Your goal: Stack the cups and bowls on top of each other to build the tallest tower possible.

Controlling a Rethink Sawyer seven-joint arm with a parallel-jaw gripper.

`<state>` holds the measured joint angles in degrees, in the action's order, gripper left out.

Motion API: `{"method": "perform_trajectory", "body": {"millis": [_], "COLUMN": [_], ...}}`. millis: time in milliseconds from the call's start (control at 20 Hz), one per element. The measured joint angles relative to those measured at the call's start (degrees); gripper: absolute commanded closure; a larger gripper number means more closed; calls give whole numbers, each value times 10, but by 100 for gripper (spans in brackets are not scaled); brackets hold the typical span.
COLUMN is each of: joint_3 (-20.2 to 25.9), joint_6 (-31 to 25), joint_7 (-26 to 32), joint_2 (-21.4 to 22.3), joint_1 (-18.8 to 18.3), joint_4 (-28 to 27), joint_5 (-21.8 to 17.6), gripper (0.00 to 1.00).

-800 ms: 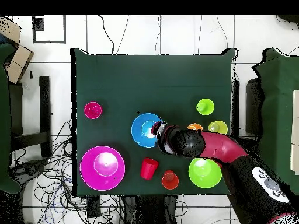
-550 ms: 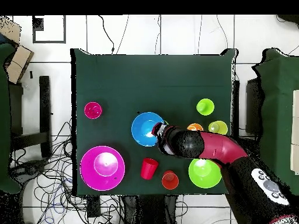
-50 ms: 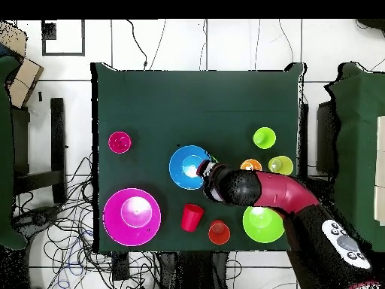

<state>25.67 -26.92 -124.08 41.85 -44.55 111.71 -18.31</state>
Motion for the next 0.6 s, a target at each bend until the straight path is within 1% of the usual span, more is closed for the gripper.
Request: {"method": "perform_trajectory", "body": {"millis": [300, 600], "joint_3": [-20, -56], "joint_6": [0, 0], "joint_7": [0, 0], "joint_2": [0, -2], "joint_1": [10, 40], "joint_4": [-1, -13], "joint_5": [0, 0], "gripper": [0, 0]}}
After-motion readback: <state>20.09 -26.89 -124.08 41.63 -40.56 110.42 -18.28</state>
